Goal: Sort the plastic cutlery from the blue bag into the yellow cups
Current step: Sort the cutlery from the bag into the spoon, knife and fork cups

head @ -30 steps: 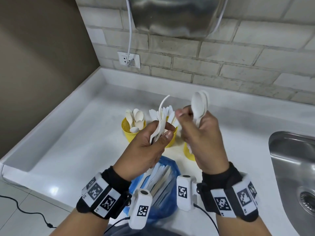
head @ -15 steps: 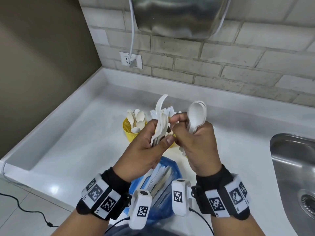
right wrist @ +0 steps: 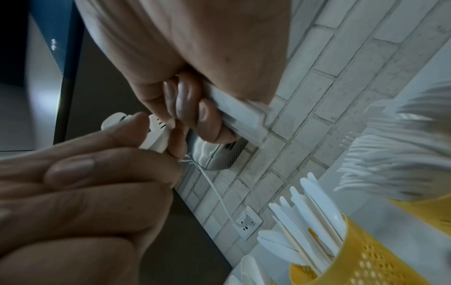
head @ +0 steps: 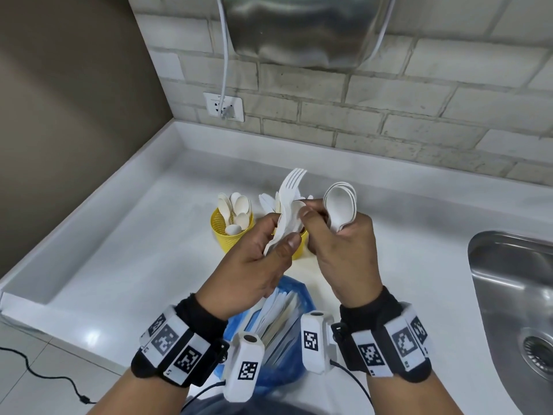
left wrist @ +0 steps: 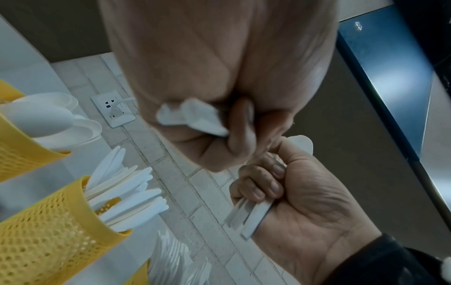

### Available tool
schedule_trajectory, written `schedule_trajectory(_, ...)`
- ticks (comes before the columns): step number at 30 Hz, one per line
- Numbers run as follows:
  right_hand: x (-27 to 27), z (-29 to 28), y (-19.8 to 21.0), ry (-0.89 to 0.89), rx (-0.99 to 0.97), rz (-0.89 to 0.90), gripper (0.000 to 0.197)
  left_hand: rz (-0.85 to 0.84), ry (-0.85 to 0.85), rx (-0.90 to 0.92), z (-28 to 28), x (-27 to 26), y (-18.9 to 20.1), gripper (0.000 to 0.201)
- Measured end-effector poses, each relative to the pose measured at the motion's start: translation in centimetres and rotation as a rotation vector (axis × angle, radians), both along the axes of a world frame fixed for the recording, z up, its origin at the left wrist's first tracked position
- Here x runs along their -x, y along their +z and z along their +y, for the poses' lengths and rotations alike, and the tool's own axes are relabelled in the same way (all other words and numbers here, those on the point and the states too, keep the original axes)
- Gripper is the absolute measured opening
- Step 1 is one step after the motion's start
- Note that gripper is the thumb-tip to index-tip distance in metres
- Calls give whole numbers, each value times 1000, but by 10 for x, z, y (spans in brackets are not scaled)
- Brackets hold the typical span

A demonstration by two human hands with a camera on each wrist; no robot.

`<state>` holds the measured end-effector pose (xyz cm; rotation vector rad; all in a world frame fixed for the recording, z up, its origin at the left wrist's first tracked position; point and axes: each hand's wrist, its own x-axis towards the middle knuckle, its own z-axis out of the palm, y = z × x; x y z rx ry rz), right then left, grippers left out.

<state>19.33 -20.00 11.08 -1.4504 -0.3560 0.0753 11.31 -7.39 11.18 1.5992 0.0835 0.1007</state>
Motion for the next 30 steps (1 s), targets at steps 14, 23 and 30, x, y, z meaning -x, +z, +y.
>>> schedule_trajectory(14, 0, 0, 4, 224, -270, 361, 21, 25, 37, 17, 1, -1, 6, 24)
schedule_trajectory(23, 7, 6, 10, 280, -216, 396, 50, 22, -71, -5, -5, 2, 11, 31)
schedule_trajectory(30, -13, -6, 21, 45, -527, 358, 27, 103, -56, -15, 1, 5, 4, 33)
